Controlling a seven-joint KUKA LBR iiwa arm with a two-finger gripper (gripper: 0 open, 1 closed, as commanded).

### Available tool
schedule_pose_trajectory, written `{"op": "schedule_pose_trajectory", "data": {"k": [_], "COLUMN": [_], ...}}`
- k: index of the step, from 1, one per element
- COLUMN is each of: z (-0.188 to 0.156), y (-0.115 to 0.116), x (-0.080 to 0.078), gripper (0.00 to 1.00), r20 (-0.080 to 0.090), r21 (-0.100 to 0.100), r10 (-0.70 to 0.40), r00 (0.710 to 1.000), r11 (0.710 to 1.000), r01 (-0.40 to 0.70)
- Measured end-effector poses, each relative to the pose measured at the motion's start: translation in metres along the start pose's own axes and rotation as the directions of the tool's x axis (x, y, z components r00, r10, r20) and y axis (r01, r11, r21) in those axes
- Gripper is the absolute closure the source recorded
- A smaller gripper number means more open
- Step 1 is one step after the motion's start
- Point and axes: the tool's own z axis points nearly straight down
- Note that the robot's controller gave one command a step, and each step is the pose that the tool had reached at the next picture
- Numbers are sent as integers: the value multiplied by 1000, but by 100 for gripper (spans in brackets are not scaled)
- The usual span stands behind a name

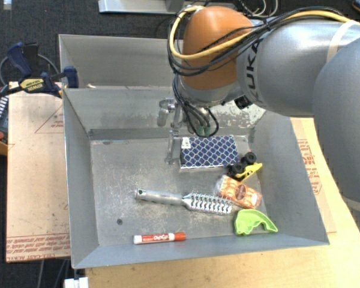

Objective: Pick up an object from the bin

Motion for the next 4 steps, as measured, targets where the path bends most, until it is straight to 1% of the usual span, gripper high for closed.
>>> {"op": "schedule_pose_trajectory", "data": {"k": [1,2,3,4], "z": [-5,118,56,94], "y": [-1,-67,-54,-72], "x": [-2,36,68,91], "gripper": [0,0,0,0], "r20": [8,4,13,1], "r21": [-1,-1,-2,-3], "r10": [3,-132,-82,4], "r00": [1000,991,997,1000], "r11": [1000,991,997,1000], "r01": [-3,132,82,-4]}}
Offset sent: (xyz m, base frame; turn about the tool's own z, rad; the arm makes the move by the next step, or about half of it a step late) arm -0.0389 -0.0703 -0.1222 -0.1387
